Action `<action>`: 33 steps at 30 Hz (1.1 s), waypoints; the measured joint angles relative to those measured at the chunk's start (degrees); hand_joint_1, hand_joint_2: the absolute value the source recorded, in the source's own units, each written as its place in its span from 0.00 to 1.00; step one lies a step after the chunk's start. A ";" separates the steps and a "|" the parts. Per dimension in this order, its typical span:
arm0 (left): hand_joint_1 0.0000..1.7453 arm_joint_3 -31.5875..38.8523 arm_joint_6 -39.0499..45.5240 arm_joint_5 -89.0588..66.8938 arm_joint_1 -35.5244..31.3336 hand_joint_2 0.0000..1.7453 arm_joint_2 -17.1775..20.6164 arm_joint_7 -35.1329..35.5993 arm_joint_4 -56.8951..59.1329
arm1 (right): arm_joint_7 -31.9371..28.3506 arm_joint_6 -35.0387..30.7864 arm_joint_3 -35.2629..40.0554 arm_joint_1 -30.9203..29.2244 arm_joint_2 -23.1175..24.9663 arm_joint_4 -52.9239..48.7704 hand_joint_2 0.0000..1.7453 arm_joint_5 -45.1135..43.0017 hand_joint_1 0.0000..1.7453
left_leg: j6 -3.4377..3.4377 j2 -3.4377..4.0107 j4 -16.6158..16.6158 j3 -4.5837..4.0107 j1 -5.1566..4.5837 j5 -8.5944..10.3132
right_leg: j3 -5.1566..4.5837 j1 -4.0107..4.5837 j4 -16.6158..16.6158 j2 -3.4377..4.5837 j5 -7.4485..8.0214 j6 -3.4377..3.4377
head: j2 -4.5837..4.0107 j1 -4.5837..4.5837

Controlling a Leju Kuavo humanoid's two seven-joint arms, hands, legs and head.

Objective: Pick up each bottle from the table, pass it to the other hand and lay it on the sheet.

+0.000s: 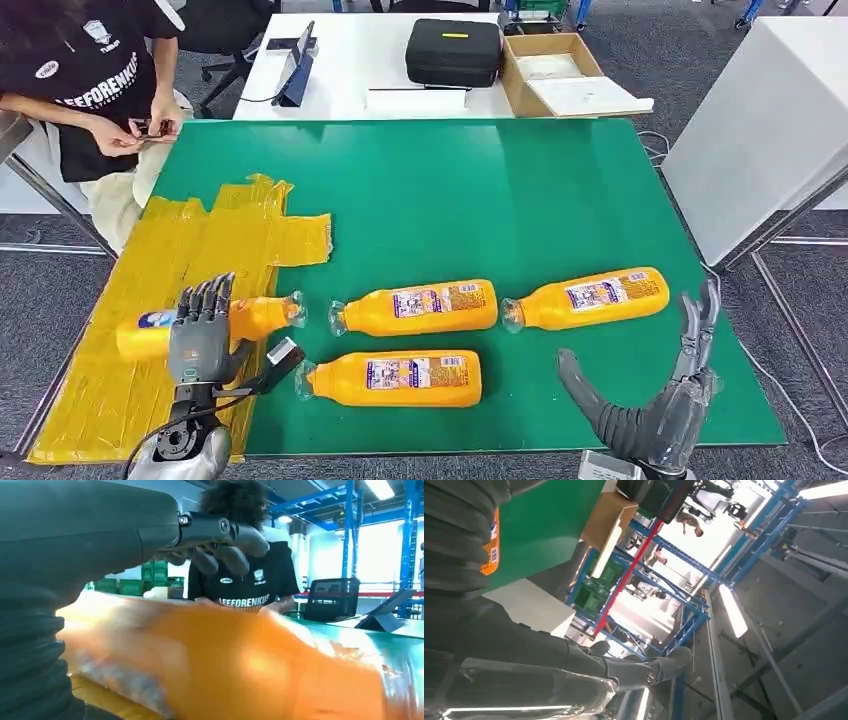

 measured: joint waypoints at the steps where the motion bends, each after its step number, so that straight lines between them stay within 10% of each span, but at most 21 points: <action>1: 0.00 0.00 0.00 0.00 -0.02 1.00 -0.11 0.00 0.02 | 0.00 0.00 0.02 0.01 0.00 0.00 1.00 0.00 0.00 | 0.00 0.00 0.00 0.00 0.00 0.00 | 0.00 0.00 0.00 0.00 0.00 0.00 | 0.00 0.00; 25: 0.00 0.88 0.00 2.71 0.46 1.00 -1.01 -2.65 0.20 | 1.25 0.00 0.46 1.18 0.17 -0.02 1.00 2.30 0.00 | 0.00 0.00 -0.01 0.00 0.01 0.00 | 0.01 0.01 0.00 0.00 0.00 0.00 | 0.00 0.02; 28: 0.00 5.18 -1.24 28.22 -0.17 1.00 -3.76 -21.20 2.34 | 5.75 0.02 -2.20 0.64 0.99 0.02 1.00 12.12 0.00 | 0.00 0.00 0.00 0.00 -0.01 0.00 | 0.02 -0.01 0.00 0.00 0.00 0.00 | 0.00 0.00; 29: 0.00 3.82 -9.42 47.53 1.86 1.00 -4.87 -27.51 -1.56 | 17.12 0.83 -5.06 -0.90 -0.91 1.29 1.00 26.89 0.00 | 0.01 0.04 0.01 0.00 -0.02 -0.01 | 0.02 -0.01 -0.01 0.01 0.01 0.01 | 0.00 -0.02; 33: 0.00 -1.25 -25.93 69.60 5.81 1.00 -6.19 -31.32 -13.80 | 22.97 6.85 -10.69 -4.28 -8.92 6.43 1.00 30.88 0.00 | 0.06 -0.09 0.03 -0.02 -0.19 -0.02 | 0.05 -0.14 -0.02 -0.06 0.02 0.03 | 0.02 0.00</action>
